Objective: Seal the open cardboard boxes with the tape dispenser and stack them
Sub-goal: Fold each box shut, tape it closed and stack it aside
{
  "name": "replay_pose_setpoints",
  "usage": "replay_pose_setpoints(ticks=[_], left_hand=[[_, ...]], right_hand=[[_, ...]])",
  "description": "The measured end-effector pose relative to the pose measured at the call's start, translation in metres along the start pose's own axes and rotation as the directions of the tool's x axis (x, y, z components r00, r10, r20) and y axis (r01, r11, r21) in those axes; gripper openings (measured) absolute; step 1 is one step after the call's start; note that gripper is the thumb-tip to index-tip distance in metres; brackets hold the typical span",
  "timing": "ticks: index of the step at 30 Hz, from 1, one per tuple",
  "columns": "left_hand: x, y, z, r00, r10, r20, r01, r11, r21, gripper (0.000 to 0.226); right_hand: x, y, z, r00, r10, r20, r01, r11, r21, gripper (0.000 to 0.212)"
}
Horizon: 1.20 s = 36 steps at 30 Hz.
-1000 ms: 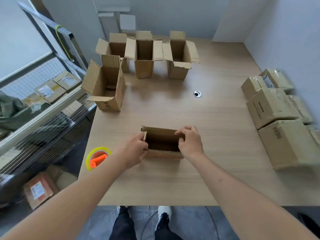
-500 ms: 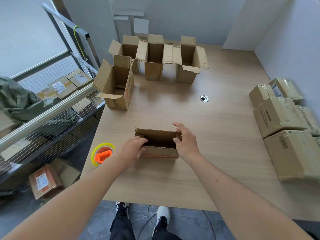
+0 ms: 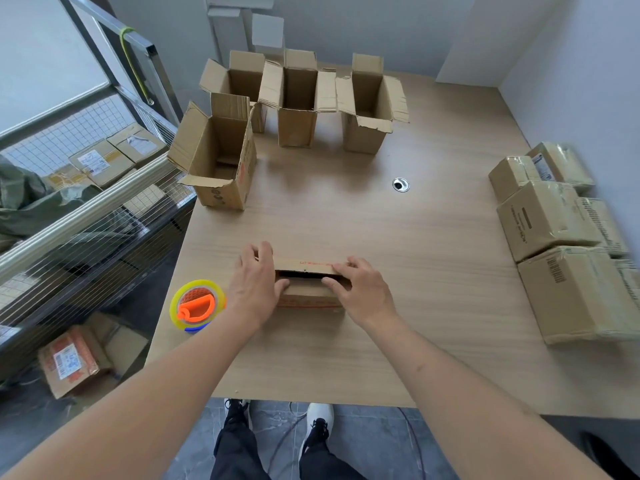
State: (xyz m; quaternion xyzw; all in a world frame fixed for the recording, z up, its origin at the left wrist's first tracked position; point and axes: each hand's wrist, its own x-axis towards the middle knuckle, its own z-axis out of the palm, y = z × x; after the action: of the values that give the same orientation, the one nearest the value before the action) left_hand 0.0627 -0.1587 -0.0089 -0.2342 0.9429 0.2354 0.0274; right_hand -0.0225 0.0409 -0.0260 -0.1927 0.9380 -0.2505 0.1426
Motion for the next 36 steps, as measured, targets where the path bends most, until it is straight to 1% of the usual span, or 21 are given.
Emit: replay_pose_setpoints(ticks=[2, 5, 6, 8, 10, 11, 12, 14, 16, 19, 21, 22, 24, 27, 30, 33, 36], left_hand=[[0.001, 0.002, 0.006, 1.000, 0.015, 0.002, -0.015, 1.000, 0.022, 0.048], [0.000, 0.002, 0.012, 0.998, 0.068, 0.000, -0.068, 0.992, 0.104, 0.045], [-0.001, 0.001, 0.013, 0.998, 0.067, 0.001, -0.066, 0.992, 0.110, 0.047], [-0.005, -0.008, 0.010, 0.999, 0.034, -0.003, -0.034, 0.998, 0.061, 0.049], [-0.013, -0.025, 0.006, 0.998, 0.031, -0.054, -0.029, 0.999, 0.024, 0.043], [-0.018, -0.037, 0.005, 0.996, 0.031, -0.085, -0.027, 0.998, 0.048, 0.039], [-0.023, -0.051, 0.005, 0.996, 0.013, -0.088, -0.005, 0.996, 0.086, 0.039], [-0.031, -0.078, 0.006, 0.993, -0.115, -0.001, 0.114, 0.984, 0.139, 0.050], [-0.039, -0.103, 0.011, 0.978, -0.197, 0.072, 0.183, 0.969, 0.165, 0.064], [-0.044, -0.128, 0.017, 0.961, -0.228, 0.156, 0.196, 0.961, 0.193, 0.090], [-0.041, -0.138, 0.021, 0.955, -0.223, 0.195, 0.171, 0.952, 0.253, 0.106], [-0.039, -0.142, 0.022, 0.954, -0.214, 0.210, 0.148, 0.945, 0.292, 0.109], [-0.034, -0.147, 0.024, 0.960, -0.182, 0.212, 0.102, 0.934, 0.343, 0.104], [-0.026, -0.150, 0.024, 0.978, -0.129, 0.166, 0.066, 0.938, 0.341, 0.076], [-0.030, -0.150, 0.027, 0.981, -0.138, 0.137, 0.092, 0.949, 0.300, 0.065], [-0.037, -0.152, 0.031, 0.983, -0.169, 0.072, 0.150, 0.966, 0.211, 0.064], [-0.042, -0.156, 0.030, 0.959, -0.283, -0.026, 0.283, 0.959, 0.013, 0.065]], right_hand=[[-0.007, 0.003, 0.008, 0.998, -0.065, -0.001, 0.064, 0.987, -0.148, 0.043], [-0.011, -0.006, 0.026, 0.982, -0.187, -0.011, 0.177, 0.944, -0.278, 0.042], [-0.011, -0.010, 0.031, 0.979, -0.202, -0.006, 0.191, 0.935, -0.299, 0.043], [-0.010, -0.014, 0.040, 0.983, -0.182, -0.017, 0.169, 0.940, -0.297, 0.041], [-0.010, -0.015, 0.045, 0.985, -0.167, -0.041, 0.149, 0.949, -0.278, 0.039], [-0.011, -0.014, 0.047, 0.985, -0.164, -0.053, 0.143, 0.951, -0.274, 0.039], [-0.012, -0.015, 0.050, 0.985, -0.160, -0.063, 0.137, 0.952, -0.272, 0.039], [-0.014, -0.018, 0.054, 0.986, -0.142, -0.084, 0.116, 0.959, -0.259, 0.040], [-0.018, -0.023, 0.059, 0.987, -0.123, -0.107, 0.096, 0.968, -0.233, 0.040], [-0.022, -0.024, 0.063, 0.985, -0.115, -0.131, 0.084, 0.972, -0.220, 0.041], [-0.022, -0.022, 0.064, 0.984, -0.115, -0.135, 0.085, 0.973, -0.213, 0.042], [-0.022, -0.021, 0.064, 0.984, -0.116, -0.137, 0.086, 0.975, -0.207, 0.043], [-0.020, -0.021, 0.066, 0.981, -0.126, -0.149, 0.093, 0.973, -0.209, 0.044], [-0.022, -0.020, 0.071, 0.970, -0.152, -0.188, 0.109, 0.969, -0.220, 0.048], [-0.022, -0.017, 0.075, 0.966, -0.157, -0.205, 0.116, 0.973, -0.199, 0.046], [-0.020, -0.016, 0.074, 0.966, -0.158, -0.203, 0.130, 0.981, -0.144, 0.046], [-0.019, -0.016, 0.072, 0.969, -0.147, -0.199, 0.134, 0.988, -0.080, 0.045]])
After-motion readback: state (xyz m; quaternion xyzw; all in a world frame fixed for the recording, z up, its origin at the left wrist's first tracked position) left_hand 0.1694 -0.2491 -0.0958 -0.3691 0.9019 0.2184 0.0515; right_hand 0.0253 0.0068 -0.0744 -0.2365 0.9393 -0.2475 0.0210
